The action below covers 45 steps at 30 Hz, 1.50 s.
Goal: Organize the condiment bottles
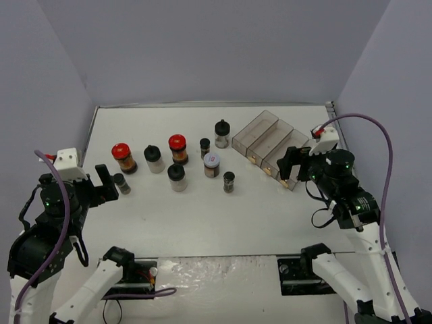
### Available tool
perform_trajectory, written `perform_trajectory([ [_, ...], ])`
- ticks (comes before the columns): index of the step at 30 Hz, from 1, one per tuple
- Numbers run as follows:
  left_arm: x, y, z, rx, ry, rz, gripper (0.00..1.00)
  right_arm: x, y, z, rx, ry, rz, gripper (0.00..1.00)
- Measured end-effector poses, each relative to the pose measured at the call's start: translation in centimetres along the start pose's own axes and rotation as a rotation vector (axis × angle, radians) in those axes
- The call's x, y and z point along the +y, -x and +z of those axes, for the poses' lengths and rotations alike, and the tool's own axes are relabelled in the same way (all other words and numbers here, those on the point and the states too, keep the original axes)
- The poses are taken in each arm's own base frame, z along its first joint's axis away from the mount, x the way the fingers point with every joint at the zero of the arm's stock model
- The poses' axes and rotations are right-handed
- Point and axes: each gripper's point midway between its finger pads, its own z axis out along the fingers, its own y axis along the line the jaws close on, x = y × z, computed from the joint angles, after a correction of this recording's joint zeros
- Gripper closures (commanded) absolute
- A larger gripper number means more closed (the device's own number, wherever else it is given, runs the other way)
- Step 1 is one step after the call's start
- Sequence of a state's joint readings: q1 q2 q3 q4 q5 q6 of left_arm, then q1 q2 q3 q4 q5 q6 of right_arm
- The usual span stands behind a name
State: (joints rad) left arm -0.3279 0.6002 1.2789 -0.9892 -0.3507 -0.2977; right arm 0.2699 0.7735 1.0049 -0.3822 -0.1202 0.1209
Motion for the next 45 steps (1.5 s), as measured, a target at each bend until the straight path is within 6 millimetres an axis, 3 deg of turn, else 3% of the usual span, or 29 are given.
perform_trajectory([
  [9,-2.1,-0.9,1.5,0.079,-0.054,-0.015,0.03,2.5,-1.6,7.5,0.189,0.111,-0.055,0.0],
  [12,-2.7,-2.1,2.4,0.136,-0.06,-0.013,0.03,4.8,-1.5,9.7,0.212,0.166,-0.101,0.0],
  [15,-3.3,-3.3,3.3,0.194,-0.067,-0.01,0.03,8.6,-1.8,12.0,0.231,0.252,-0.161,0.0],
  [18,-3.8,-4.4,4.1,0.244,-0.069,-0.003,0.03,11.7,-3.8,14.2,0.275,0.318,-0.225,0.0],
  [22,-4.0,-5.1,4.4,0.268,-0.072,0.002,0.03,14.1,-7.6,17.5,0.345,0.363,-0.282,0.0],
  [27,-3.9,-4.9,4.1,0.252,-0.077,-0.004,0.03,15.7,-10.9,20.2,0.41,0.385,-0.323,0.0],
  [36,-3.7,-4.8,3.7,0.242,-0.076,-0.007,0.03,17.3,-12.6,24.4,0.422,0.393,-0.351,0.01],
  [41,-3.7,-4.9,3.8,0.246,-0.075,-0.006,0.03,17.2,-14.1,25.2,0.449,0.379,-0.362,0.07],
  [45,-3.6,-5.0,3.7,0.249,-0.071,-0.004,0.03,17.5,-14.0,25.4,0.435,0.378,-0.367,0.14],
])
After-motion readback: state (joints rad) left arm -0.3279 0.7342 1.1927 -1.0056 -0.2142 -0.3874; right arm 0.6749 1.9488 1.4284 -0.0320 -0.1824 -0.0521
